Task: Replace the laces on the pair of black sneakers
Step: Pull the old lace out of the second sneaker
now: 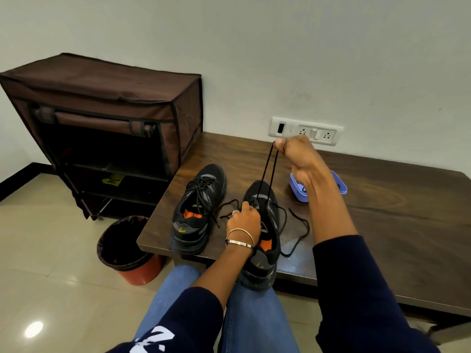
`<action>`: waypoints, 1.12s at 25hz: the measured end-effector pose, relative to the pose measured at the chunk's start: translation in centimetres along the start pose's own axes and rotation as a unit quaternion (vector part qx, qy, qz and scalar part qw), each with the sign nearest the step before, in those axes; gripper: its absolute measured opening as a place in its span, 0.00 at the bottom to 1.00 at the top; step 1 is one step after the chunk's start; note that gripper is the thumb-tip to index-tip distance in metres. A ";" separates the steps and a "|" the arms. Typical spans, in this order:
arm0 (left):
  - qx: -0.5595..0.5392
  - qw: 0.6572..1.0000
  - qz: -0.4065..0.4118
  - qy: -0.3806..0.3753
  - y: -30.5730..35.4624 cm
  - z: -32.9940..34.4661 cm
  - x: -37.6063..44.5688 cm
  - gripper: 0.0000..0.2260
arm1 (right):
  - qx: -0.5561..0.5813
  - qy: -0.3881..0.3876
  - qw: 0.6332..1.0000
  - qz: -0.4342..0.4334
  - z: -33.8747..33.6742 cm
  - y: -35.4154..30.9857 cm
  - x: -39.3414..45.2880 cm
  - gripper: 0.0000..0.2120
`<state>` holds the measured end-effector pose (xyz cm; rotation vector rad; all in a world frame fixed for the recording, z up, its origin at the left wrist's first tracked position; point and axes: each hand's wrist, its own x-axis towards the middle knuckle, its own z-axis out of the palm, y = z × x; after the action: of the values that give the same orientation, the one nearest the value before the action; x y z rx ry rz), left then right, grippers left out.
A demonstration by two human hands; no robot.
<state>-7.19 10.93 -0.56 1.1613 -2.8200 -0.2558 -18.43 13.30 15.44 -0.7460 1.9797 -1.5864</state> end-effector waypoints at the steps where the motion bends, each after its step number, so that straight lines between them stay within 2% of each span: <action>1: 0.007 1.000 0.005 -0.006 0.0 0.0 0.0 0.15 | 0.006 -0.006 1.000 -0.022 -0.1 -1.5 -0.2 0.13; 5: 0.006 1.000 0.006 -0.027 0.0 0.1 0.2 0.16 | 0.041 0.012 0.990 -0.131 -0.7 -7.3 -1.0 0.04; 8: -0.010 0.999 0.006 -0.030 0.1 -0.2 0.4 0.16 | 0.004 0.047 0.983 -0.177 -1.6 -9.5 -1.5 0.12; 10: -0.022 0.999 0.010 -0.043 0.0 -1.0 0.7 0.16 | -0.051 0.040 0.984 -0.164 -1.9 -9.4 -1.5 0.13; 12: -0.082 0.994 -0.007 -0.076 -0.5 -2.5 1.5 0.20 | -0.084 0.045 0.983 -0.155 -1.9 -9.4 -1.6 0.10; 13: -0.145 0.985 -0.026 -0.084 -0.6 -3.3 2.1 0.23 | -0.097 0.051 0.982 -0.154 -2.0 -9.5 -1.4 0.08; 15: -0.245 0.967 -0.045 -0.044 -0.9 -5.3 3.3 0.26 | -0.120 0.057 0.978 -0.159 -2.0 -10.0 -1.5 0.06; 17: -0.272 0.962 -0.006 0.011 -0.6 -6.9 4.6 0.22 | -0.121 0.049 0.978 -0.161 -1.6 -10.0 -1.5 0.08; 20: -0.347 0.935 0.068 0.006 0.5 -8.2 5.9 0.06 | -0.050 0.033 0.984 -0.168 -1.2 -8.9 -0.9 0.08; 22: -0.390 0.919 0.063 0.008 0.8 -7.9 6.5 0.07 | 0.056 0.066 0.984 -0.153 -1.2 -7.5 -0.3 0.09; 23: -0.413 0.910 0.046 0.004 0.9 -7.7 6.6 0.07 | 0.076 0.108 0.983 -0.130 -1.4 -6.1 -0.1 0.08; 24: -0.444 0.896 0.025 -0.004 0.8 -7.2 6.8 0.08 | 0.036 0.163 0.981 -0.101 -1.6 -4.3 -0.1 0.07; 25: -0.486 0.874 -0.002 -0.016 0.8 -7.0 7.0 0.08 | -0.064 0.208 0.974 -0.055 -1.6 -1.7 -0.2 0.06; 26: -0.534 0.844 -0.029 -0.030 0.8 -6.8 7.2 0.09 | -0.181 0.206 0.962 0.003 -1.5 1.2 -0.6 0.06; 27: -0.571 0.818 -0.051 -0.040 0.8 -7.0 7.4 0.09 | -0.265 0.156 0.950 0.058 -1.0 4.1 -1.0 0.07; 28: -0.597 0.798 -0.069 -0.047 0.9 -7.0 7.6 0.09 | -0.301 0.086 0.944 0.103 -0.1 6.9 -1.3 0.11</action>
<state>-12.25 5.36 6.58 0.9386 -1.8363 -1.7712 -18.34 15.49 8.80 -0.5967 2.6163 -0.9442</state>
